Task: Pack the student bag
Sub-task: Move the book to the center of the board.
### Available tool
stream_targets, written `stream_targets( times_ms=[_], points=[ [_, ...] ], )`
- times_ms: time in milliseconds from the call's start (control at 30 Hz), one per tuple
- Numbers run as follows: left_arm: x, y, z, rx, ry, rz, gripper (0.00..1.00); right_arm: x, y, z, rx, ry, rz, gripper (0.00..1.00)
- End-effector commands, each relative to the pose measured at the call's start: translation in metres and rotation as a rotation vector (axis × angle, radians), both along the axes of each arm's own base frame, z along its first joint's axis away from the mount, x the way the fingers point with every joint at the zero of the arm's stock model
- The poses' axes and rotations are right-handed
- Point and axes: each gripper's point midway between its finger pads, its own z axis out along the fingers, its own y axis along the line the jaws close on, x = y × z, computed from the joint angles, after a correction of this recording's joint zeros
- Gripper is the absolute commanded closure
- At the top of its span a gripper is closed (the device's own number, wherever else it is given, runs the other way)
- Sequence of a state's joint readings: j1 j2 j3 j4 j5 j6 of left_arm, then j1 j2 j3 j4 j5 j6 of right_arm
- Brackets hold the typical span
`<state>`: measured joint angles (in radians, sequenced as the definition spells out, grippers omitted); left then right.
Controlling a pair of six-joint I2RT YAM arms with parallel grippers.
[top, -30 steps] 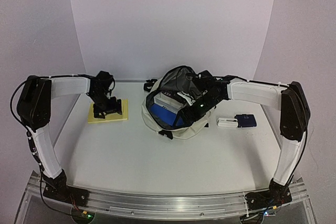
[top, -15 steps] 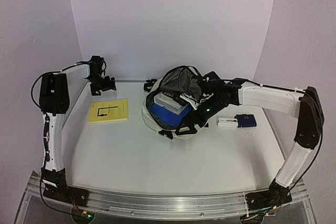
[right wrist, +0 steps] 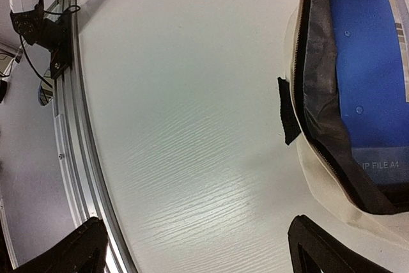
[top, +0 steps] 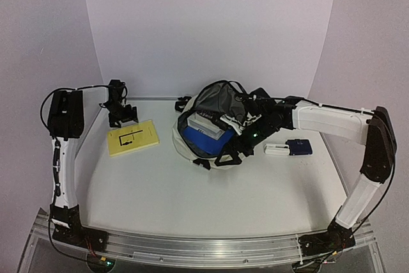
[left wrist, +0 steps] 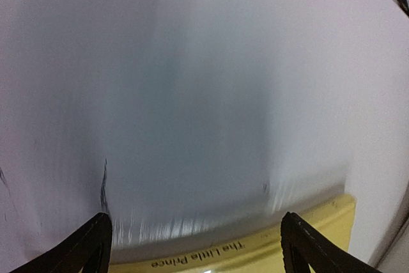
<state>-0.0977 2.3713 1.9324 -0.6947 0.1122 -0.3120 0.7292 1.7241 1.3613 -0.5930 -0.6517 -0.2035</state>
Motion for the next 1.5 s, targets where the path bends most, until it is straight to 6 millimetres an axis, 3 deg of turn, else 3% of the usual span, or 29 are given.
stream_targets(
  times_ms=[0, 67, 133, 167, 267, 333, 400, 467, 533, 633, 800, 867, 1000, 1100, 1233, 1333, 1467],
  points=[
    [-0.054, -0.013, -0.003, -0.037, 0.076, -0.004, 0.10, -0.005, 0.009, 0.000, 0.018, 0.000, 0.039, 0.02],
    [-0.073, -0.020, -0.003, -0.017, 0.092, 0.007, 0.11, -0.005, 0.012, -0.005, 0.014, 0.015, 0.046, 0.02],
    [-0.094, -0.043, 0.009, -0.012, 0.073, -0.018, 0.11, -0.005, 0.015, -0.013, 0.004, 0.031, 0.050, 0.02],
    [-0.111, -0.051, 0.005, 0.004, 0.089, -0.023, 0.11, -0.005, 0.017, -0.017, -0.002, 0.037, 0.050, 0.02],
    [-0.161, -0.098, 0.018, -0.003, 0.085, -0.091, 0.12, 0.004, 0.019, -0.035, -0.034, 0.043, 0.017, 0.02],
    [-0.202, -0.118, 0.013, -0.032, 0.124, -0.116, 0.12, 0.012, 0.019, -0.045, -0.056, 0.040, -0.015, 0.02],
    [-0.236, -0.134, 0.017, -0.050, 0.135, -0.143, 0.14, 0.017, 0.020, -0.052, -0.065, 0.039, -0.040, 0.02],
    [-0.252, -0.141, 0.036, -0.099, 0.098, -0.155, 0.14, 0.020, 0.022, -0.058, -0.065, 0.043, -0.053, 0.02],
    [-0.248, -0.138, 0.060, -0.122, 0.029, -0.143, 0.13, 0.020, 0.022, -0.064, -0.066, 0.054, -0.067, 0.02],
    [-0.220, -0.126, 0.088, -0.117, -0.043, -0.121, 0.11, 0.018, 0.023, -0.071, -0.063, 0.074, -0.078, 0.02],
    [-0.160, -0.111, 0.094, -0.131, -0.072, -0.117, 0.07, 0.009, 0.018, -0.076, -0.059, 0.102, -0.070, 0.02],
    [-0.141, -0.104, 0.089, -0.092, -0.078, -0.111, 0.07, 0.004, 0.016, -0.076, -0.052, 0.112, -0.061, 0.02],
    [-0.117, -0.110, 0.071, -0.088, -0.051, -0.158, 0.07, -0.005, 0.014, -0.072, -0.035, 0.126, -0.041, 0.02],
    [-0.111, -0.113, 0.050, -0.078, -0.019, -0.176, 0.07, -0.011, 0.013, -0.069, -0.023, 0.140, -0.028, 0.02],
    [-0.118, -0.113, 0.029, -0.080, 0.012, -0.185, 0.09, -0.023, 0.007, -0.070, -0.017, 0.174, -0.013, 0.02],
    [-0.135, -0.121, 0.019, -0.111, 0.022, -0.203, 0.11, -0.035, 0.001, -0.073, -0.015, 0.201, 0.000, 0.02],
    [-0.181, -0.160, 0.009, -0.167, 0.045, -0.302, 0.15, -0.040, -0.002, -0.079, -0.021, 0.224, -0.007, 0.02]
  ],
)
